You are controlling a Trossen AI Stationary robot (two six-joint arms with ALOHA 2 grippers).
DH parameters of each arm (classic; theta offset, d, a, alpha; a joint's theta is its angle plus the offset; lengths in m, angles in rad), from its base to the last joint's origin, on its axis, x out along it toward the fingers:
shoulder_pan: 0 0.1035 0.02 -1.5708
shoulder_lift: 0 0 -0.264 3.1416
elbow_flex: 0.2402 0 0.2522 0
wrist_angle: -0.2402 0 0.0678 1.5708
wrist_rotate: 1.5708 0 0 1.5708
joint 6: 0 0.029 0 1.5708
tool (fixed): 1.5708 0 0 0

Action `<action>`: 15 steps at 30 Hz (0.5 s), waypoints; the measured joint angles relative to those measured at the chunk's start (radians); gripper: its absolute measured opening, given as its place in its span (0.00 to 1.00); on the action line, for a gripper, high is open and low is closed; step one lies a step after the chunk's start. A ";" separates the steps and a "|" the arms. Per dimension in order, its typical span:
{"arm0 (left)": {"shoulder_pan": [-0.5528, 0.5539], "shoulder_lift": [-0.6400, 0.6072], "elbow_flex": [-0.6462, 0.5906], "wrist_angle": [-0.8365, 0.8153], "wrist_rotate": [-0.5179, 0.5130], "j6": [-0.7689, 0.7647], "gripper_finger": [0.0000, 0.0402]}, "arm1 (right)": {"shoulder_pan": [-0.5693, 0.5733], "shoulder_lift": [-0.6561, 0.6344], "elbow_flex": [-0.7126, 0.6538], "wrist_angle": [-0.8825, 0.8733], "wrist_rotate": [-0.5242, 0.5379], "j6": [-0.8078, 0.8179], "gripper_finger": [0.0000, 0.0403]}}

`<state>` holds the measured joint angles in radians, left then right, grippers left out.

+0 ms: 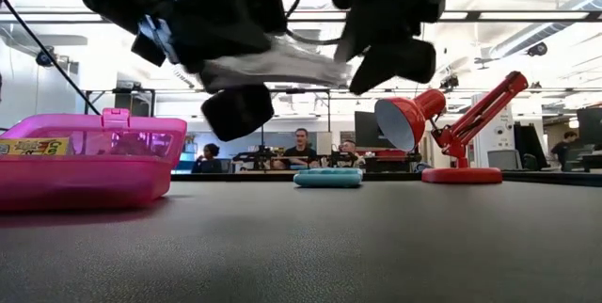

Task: Pack school essentials
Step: Put the white sticky notes into the red supply box

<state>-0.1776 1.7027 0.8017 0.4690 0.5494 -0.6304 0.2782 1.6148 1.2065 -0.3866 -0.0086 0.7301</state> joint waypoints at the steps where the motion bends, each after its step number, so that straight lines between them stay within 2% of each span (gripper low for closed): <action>1: 0.002 -0.001 0.000 -0.017 0.044 -0.007 0.00 | 0.000 -0.012 -0.001 -0.015 0.001 0.000 0.49; 5: 0.022 -0.027 -0.001 -0.133 0.170 -0.018 0.00 | 0.000 -0.062 -0.001 -0.039 0.001 0.003 0.49; 8: 0.053 -0.077 -0.002 -0.293 0.210 0.009 0.00 | 0.000 -0.099 -0.001 -0.037 0.002 0.003 0.49; 12: 0.110 -0.193 0.002 -0.580 0.218 0.106 0.00 | 0.000 -0.150 0.000 -0.040 0.007 0.003 0.49; 15: 0.141 -0.294 0.003 -0.817 0.172 0.175 0.00 | 0.000 -0.172 0.000 -0.058 0.021 0.003 0.49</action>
<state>-0.0367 1.4090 0.8043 -0.3480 0.7209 -0.4554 0.2787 1.4428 1.2060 -0.4449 0.0120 0.7334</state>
